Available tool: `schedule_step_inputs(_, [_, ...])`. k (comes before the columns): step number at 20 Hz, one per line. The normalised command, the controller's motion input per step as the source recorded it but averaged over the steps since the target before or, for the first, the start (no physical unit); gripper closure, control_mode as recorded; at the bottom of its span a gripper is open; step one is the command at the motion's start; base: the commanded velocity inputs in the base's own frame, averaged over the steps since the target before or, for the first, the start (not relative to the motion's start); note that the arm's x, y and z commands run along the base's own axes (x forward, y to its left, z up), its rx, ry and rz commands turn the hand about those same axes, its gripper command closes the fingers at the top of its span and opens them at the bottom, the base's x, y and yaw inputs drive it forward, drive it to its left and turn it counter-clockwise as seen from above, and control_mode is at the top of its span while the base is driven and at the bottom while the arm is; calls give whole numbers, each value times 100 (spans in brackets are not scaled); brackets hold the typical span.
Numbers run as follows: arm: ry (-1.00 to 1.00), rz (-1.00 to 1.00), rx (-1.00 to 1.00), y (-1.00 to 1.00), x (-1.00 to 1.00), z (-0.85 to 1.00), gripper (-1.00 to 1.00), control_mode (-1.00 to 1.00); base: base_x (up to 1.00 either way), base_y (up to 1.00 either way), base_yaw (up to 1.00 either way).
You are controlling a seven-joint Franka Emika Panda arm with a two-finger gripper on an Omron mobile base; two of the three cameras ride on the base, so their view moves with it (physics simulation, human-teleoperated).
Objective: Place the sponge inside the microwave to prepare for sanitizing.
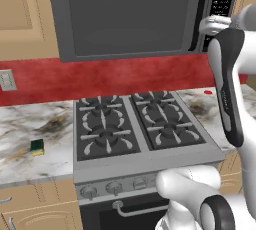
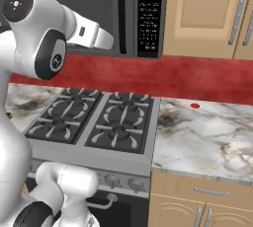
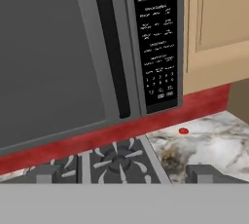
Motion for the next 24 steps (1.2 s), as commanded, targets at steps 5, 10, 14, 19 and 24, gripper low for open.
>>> schedule_step_inputs(5, [0,5,0,-14,43,0,-100,-100,0,0,0])
schedule_step_inputs(10, [0,3,0,-5,46,0,-100,-100,0,0,0])
schedule_step_inputs(14, [0,1,0,-1,38,0,-100,-100,0,0,0])
schedule_step_inputs(19, [0,0,0,-2,34,0,-100,-100,0,0,0])
schedule_step_inputs(24, [0,0,0,-6,30,-1,-100,-100,0,0,0])
